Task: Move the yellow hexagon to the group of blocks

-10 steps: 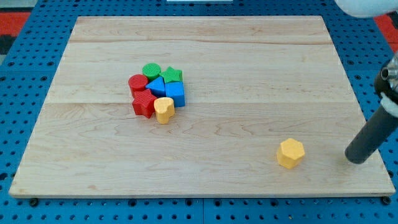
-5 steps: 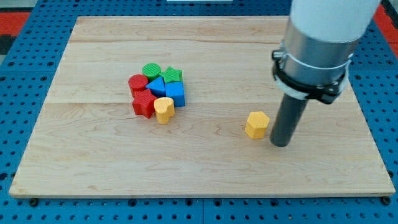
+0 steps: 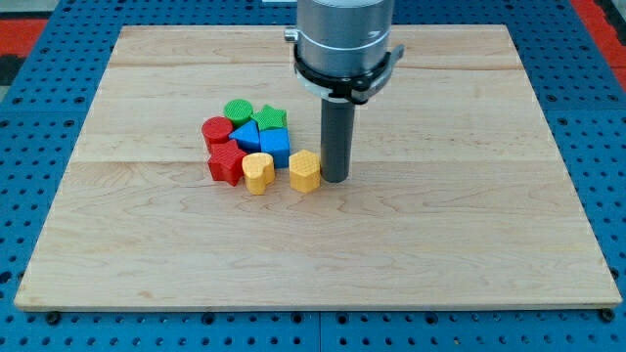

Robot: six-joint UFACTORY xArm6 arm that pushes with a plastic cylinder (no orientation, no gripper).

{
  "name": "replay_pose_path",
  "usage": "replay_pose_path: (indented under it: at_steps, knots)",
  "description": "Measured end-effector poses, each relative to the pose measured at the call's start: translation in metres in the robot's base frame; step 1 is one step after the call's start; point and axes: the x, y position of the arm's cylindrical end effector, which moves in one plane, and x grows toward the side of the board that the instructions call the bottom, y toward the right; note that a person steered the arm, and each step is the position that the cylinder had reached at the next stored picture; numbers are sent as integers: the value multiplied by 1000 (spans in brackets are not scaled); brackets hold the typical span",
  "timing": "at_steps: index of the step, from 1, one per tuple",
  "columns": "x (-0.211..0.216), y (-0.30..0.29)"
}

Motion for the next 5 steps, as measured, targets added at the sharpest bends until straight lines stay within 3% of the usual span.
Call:
replay_pose_path:
  at_steps: [1, 5]
  knots:
    - [17, 49]
    - [15, -42]
